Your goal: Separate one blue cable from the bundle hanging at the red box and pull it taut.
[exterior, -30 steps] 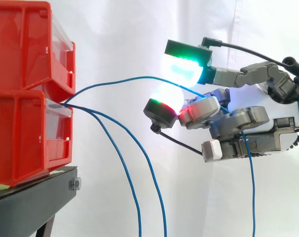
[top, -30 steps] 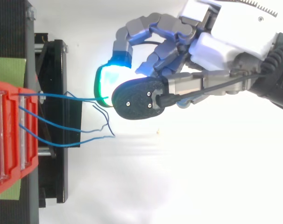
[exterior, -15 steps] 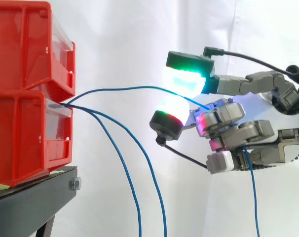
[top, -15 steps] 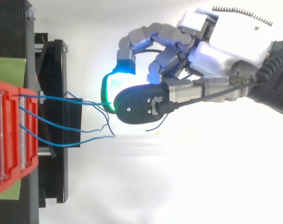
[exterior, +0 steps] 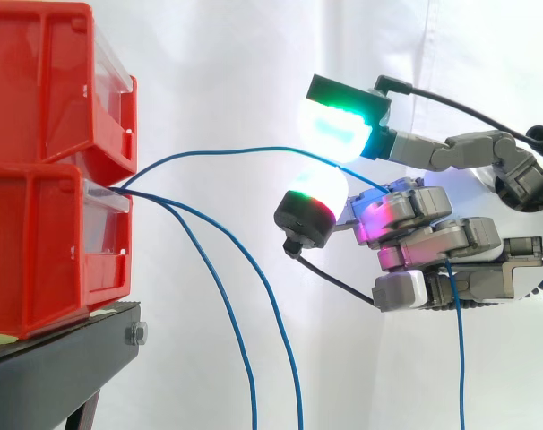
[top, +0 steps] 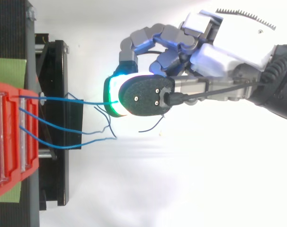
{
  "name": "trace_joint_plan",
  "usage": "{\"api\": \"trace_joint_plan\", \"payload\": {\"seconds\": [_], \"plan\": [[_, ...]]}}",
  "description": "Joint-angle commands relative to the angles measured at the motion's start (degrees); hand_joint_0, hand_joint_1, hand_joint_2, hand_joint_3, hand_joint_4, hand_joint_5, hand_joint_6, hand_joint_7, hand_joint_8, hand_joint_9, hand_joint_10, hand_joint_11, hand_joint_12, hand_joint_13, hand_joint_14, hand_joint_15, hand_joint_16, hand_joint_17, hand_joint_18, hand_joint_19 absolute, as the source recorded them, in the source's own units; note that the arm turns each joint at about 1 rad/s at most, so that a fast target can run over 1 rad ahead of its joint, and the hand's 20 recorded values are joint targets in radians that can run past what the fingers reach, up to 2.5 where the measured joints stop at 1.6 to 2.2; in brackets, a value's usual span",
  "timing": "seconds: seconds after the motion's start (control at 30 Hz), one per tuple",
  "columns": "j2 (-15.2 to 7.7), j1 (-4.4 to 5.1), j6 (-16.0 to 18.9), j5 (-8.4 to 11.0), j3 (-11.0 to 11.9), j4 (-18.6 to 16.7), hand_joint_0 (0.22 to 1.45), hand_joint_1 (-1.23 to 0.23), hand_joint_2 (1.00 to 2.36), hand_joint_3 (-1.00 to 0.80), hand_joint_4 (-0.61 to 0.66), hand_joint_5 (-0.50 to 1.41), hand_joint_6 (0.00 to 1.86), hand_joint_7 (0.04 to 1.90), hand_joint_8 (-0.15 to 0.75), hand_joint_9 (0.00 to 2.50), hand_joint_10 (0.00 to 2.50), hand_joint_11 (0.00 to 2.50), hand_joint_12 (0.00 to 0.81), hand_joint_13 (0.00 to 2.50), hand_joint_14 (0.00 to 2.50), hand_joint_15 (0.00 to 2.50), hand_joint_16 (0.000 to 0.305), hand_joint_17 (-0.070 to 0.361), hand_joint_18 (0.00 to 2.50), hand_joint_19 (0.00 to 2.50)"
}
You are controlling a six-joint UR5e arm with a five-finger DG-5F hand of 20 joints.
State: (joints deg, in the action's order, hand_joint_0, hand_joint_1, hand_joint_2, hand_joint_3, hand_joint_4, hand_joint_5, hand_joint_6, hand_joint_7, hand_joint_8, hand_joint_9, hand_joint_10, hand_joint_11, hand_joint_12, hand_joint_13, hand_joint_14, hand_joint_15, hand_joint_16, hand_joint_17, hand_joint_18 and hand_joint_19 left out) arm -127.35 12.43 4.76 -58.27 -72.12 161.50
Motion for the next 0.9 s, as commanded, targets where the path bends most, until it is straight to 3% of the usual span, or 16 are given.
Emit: {"api": "trace_joint_plan", "payload": {"seconds": [0.0, 0.23, 0.4, 0.67, 0.73, 0.87], "plan": [[0.00, -0.03, -0.10, 0.00, 0.05, -0.04, 0.53, -0.65, 1.00, -0.50, 0.25, -0.25, 0.91, 1.16, 0.330, 1.01, 1.34, 1.59, 0.301, 1.35, 2.12, 1.01, 0.039, 0.088, 1.22, 0.99], [0.00, 0.23, -0.45, 0.26, -0.04, -0.04, 0.52, -0.77, 1.00, -0.50, 0.25, -0.25, 0.91, 1.13, 0.343, 1.00, 1.44, 1.54, 0.304, 1.36, 2.15, 1.01, 0.040, 0.090, 1.25, 0.99], [0.00, 0.32, -0.81, 0.35, 0.05, -0.04, 0.64, -0.63, 1.00, -0.50, 0.23, -0.25, 0.91, 1.17, 0.320, 1.02, 1.42, 1.59, 0.293, 1.34, 2.16, 1.03, 0.035, 0.078, 1.22, 1.04], [0.00, 0.41, -0.81, 0.70, 0.05, -0.04, 0.60, -0.57, 1.00, -0.50, 0.23, -0.25, 0.91, 1.17, 0.322, 1.03, 1.41, 1.61, 0.286, 1.34, 2.19, 1.01, 0.035, 0.078, 1.21, 1.05], [0.00, 0.41, -0.81, 0.70, 0.05, -0.04, 0.64, -0.52, 1.00, -0.50, 0.23, -0.24, 0.91, 1.19, 0.316, 1.05, 1.40, 1.62, 0.286, 1.34, 2.18, 1.02, 0.034, 0.077, 1.21, 1.05], [0.00, 0.41, -0.81, 0.70, 0.05, -0.04, 0.66, -0.59, 1.02, -0.30, 0.20, -0.24, 0.92, 1.24, 0.323, 1.06, 1.40, 1.63, 0.293, 1.34, 2.17, 1.02, 0.035, 0.078, 1.22, 1.05]]}}
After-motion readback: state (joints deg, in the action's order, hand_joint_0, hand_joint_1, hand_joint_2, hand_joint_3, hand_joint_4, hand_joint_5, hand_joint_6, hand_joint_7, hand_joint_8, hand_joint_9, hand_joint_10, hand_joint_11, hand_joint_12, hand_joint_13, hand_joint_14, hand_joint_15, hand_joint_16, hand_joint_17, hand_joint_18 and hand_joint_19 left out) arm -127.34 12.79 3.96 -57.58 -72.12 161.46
